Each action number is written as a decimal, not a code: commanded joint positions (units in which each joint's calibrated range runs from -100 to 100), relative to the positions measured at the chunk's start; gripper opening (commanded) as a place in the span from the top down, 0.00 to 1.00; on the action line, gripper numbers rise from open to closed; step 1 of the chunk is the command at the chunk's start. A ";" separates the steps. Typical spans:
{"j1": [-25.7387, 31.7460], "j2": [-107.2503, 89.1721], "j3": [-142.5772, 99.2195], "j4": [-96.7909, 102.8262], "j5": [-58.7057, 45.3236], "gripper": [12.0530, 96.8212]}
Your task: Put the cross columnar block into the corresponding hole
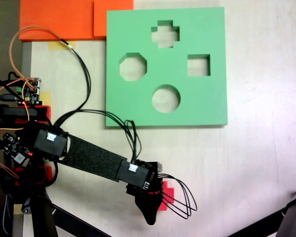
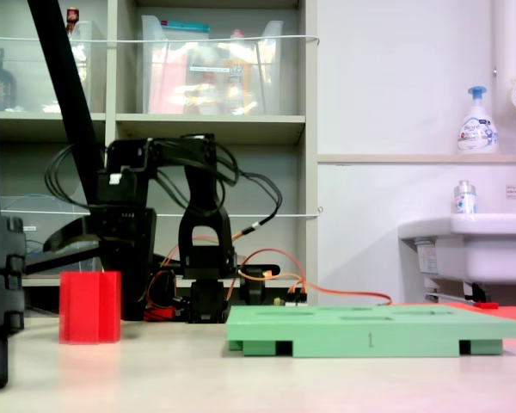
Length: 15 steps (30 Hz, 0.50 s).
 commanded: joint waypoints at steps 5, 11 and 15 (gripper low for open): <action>-0.10 5.96 6.94 2.02 -0.39 0.05; -0.24 10.56 7.34 2.12 -0.39 0.05; -0.24 12.94 7.34 2.12 -0.34 0.05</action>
